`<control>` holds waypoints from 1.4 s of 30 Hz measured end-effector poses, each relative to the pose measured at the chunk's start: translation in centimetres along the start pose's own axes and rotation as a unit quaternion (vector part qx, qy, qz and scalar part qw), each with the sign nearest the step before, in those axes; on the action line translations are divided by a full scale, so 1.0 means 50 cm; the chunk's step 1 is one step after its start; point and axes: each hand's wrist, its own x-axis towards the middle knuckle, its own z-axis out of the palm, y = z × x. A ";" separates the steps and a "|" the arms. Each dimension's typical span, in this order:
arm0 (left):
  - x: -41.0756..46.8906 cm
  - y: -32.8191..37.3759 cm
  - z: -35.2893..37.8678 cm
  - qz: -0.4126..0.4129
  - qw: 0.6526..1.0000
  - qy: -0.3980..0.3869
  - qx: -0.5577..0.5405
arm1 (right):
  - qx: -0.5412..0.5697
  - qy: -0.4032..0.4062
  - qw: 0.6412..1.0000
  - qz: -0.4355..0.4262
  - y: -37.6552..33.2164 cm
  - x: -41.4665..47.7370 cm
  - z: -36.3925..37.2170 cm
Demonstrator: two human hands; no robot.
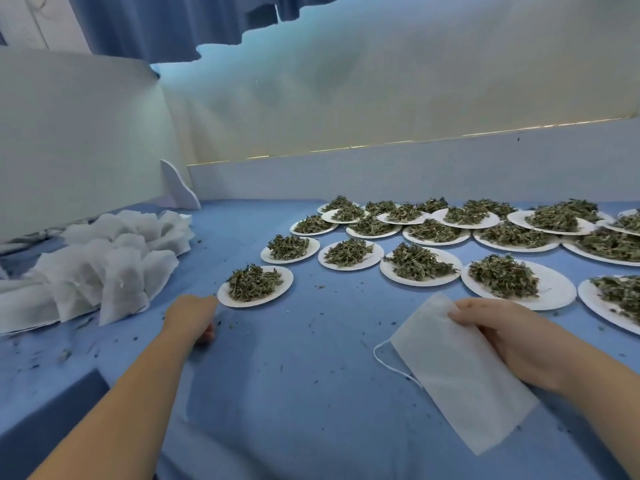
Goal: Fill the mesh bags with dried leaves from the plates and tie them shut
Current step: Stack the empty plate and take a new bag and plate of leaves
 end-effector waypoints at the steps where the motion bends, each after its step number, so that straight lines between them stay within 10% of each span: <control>1: 0.008 0.004 0.001 -0.010 1.000 -0.006 0.004 | -0.002 -0.003 1.000 -0.001 0.001 0.000 0.003; 42: 0.059 0.045 0.012 -0.115 0.978 -0.105 -0.137 | 0.011 0.036 0.999 -0.023 0.015 -0.006 0.021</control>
